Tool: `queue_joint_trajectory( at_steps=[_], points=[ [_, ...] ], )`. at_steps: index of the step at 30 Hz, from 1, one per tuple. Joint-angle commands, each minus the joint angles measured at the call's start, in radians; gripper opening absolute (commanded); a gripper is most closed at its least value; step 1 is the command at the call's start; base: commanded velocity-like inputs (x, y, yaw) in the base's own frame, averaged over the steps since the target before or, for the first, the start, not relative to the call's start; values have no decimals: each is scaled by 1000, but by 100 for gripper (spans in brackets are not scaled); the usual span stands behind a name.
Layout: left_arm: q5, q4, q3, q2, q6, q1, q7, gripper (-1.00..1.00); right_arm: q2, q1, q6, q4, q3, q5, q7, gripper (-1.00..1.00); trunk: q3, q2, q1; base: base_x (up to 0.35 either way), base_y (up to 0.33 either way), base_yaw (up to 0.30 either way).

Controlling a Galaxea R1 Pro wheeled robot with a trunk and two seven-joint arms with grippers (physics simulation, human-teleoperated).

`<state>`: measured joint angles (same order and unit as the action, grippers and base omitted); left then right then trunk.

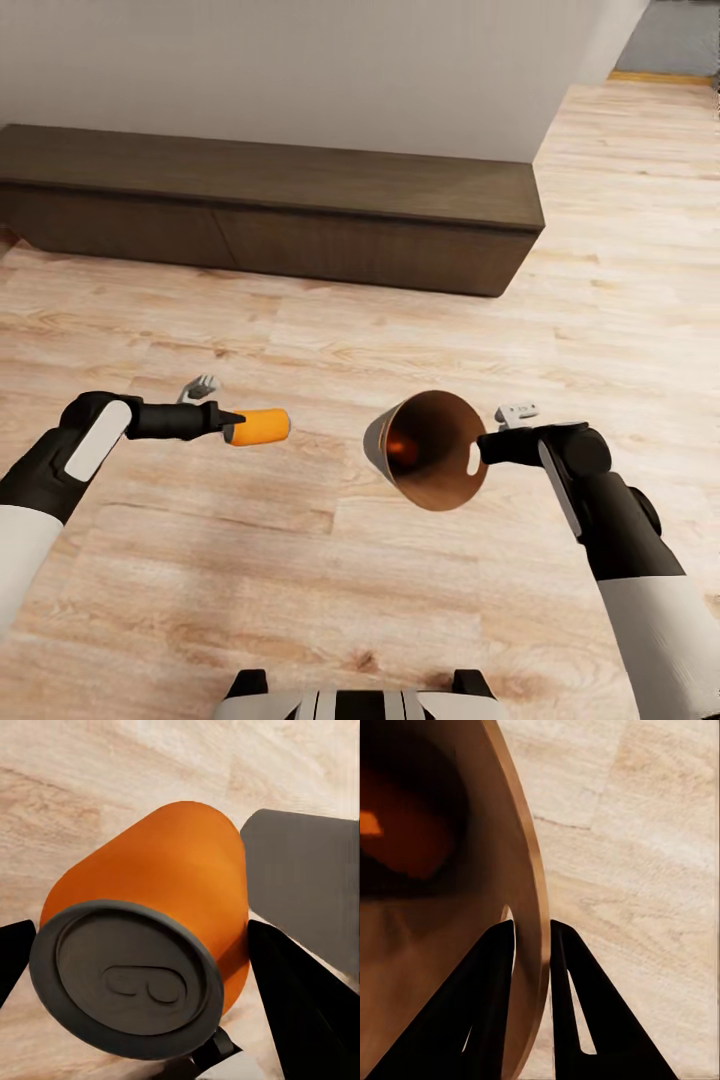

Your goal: Put the three can of soda from the living room inside the tash can in the kitchen.

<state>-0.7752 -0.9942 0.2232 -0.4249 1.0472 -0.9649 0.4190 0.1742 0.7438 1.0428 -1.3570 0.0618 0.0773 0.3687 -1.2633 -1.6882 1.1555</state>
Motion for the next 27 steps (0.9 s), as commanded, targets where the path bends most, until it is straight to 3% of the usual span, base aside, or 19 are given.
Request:
queue_joint_trajectory(
  at_steps=[1,4,7,8,13,14,21,23,27],
  points=[
    [-27,0,1,0,0,0,2,-100,-1,7,4,13,4,-34,8,-100,5,7,-4,0,0,0],
    [-83,-10,3,-1,0,0,5,-100,-5,25,4,66,9,-34,10,-100,19,28,-15,0,0,0],
    [-101,-25,7,-1,0,0,7,-100,-8,43,4,111,19,-34,10,-100,33,49,-27,0,0,0],
    [-125,-32,14,-1,0,0,14,-100,-9,53,4,139,36,-34,10,-100,38,56,-31,0,0,0],
    [-211,-40,76,-2,0,-1,38,-100,-15,64,4,195,56,-34,10,-100,62,91,-50,0,0,0],
    [-234,-40,82,-2,0,-1,40,-100,-17,66,4,209,64,-34,10,-100,67,98,-54,0,0,0],
    [-298,-55,109,-4,0,-2,72,-100,-26,103,4,297,96,-34,10,-100,97,147,-81,0,0,0],
    [-359,-65,146,-3,0,-3,87,-100,-42,113,4,338,100,-34,10,-100,105,161,-88,0,0,0],
    [-406,-84,168,-4,0,-3,92,-100,-51,130,4,386,101,-33,8,-100,118,189,-104,0,0,0]
  ],
)
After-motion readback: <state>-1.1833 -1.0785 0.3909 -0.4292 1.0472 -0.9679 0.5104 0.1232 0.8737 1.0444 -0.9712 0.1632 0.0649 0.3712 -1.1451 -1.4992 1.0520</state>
